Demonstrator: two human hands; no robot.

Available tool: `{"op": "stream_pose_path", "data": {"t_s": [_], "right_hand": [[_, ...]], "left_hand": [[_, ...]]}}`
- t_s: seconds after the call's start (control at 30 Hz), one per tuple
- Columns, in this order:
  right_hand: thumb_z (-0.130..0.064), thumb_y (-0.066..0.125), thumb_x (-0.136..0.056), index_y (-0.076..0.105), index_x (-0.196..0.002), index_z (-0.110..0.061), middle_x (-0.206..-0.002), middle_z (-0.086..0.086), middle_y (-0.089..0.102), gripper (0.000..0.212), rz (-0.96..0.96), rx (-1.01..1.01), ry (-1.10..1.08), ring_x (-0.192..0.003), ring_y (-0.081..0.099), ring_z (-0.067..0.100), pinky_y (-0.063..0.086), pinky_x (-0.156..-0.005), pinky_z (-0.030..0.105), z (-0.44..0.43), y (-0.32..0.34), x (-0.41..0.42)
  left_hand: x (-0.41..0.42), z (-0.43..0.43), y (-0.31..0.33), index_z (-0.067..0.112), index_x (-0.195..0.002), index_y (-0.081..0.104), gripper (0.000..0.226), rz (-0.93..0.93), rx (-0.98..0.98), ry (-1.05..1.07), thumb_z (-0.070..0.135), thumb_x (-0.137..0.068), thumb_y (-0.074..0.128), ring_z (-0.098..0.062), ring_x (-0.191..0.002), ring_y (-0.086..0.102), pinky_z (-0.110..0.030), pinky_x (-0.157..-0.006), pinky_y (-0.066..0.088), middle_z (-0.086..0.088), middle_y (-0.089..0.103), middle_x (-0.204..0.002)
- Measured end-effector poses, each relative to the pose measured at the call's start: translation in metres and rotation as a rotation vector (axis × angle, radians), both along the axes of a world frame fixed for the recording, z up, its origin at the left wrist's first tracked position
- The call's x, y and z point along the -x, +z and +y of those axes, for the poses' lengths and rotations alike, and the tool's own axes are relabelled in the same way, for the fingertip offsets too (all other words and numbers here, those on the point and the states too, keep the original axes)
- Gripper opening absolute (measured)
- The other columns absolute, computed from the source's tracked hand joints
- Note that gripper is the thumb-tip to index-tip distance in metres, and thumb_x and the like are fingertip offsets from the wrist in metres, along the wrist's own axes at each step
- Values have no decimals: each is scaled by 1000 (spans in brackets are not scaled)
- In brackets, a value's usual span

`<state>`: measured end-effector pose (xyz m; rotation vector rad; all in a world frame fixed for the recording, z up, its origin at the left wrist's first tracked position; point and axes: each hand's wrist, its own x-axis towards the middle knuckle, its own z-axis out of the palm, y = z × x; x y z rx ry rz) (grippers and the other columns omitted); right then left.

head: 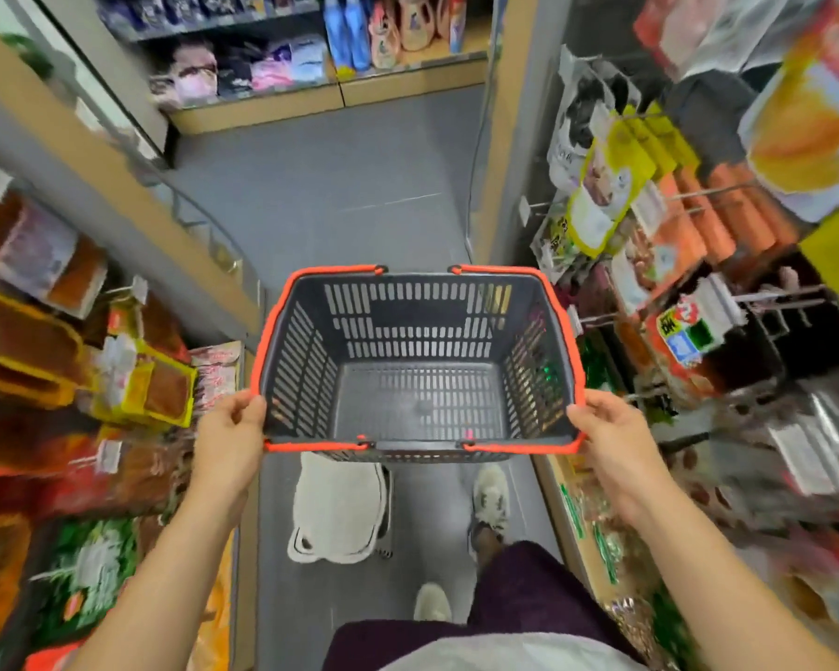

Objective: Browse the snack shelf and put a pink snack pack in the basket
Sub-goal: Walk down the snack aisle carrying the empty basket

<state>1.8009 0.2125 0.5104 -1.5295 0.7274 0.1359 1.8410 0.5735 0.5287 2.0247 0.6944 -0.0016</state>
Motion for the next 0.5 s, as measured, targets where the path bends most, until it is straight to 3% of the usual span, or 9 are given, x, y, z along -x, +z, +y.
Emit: {"op": "stream_pose_path", "data": {"t_s": [0.1, 0.17, 0.27, 0.37, 0.5], "right_hand": [[11, 47, -94, 61, -113, -9, -78, 0, 67, 30, 17, -26, 5, -54, 61, 2, 46, -44, 14, -8, -14, -68], [14, 47, -91, 66, -99, -15, -65, -8, 67, 36, 33, -15, -4, -50, 62, 1, 45, -41, 15, -13, -20, -111], [16, 48, -88, 67, -100, -9, -75, -1, 69, 33, 44, -10, -36, -58, 66, 7, 50, -51, 18, -13, -25, -167], [15, 49, -87, 63, -95, -7, -78, 1, 68, 27, 87, 2, -47, -54, 65, 0, 48, -48, 13, -11, -36, -216], [-3, 61, -90, 61, -94, -7, -80, 5, 66, 5, 149, 57, -43, -66, 60, 13, 44, -50, 14, -6, -65, -270]], "left_hand": [[-64, -12, -1, 7, -110, 64, 19, -10, -51, 40, 16, -98, 51, -30, -90, 62, -42, -83, 50, -18, 67, -106], [-103, -19, -1, 8, -109, 64, 17, -20, -60, 39, 14, -98, 52, -30, -96, 63, -46, -90, 51, -16, 67, -106], [-154, -21, -3, 12, -103, 63, 12, -19, -91, 41, 11, -96, 54, -28, -97, 61, -44, -93, 49, -13, 66, -103], [-200, -20, -12, 15, -103, 62, 12, 4, -87, 55, 10, -96, 54, -26, -95, 60, -43, -91, 48, -12, 65, -102], [-275, -9, -43, 12, -101, 57, 12, 25, -91, 31, 3, -95, 53, -26, -94, 57, -40, -84, 45, -13, 61, -98]]}}
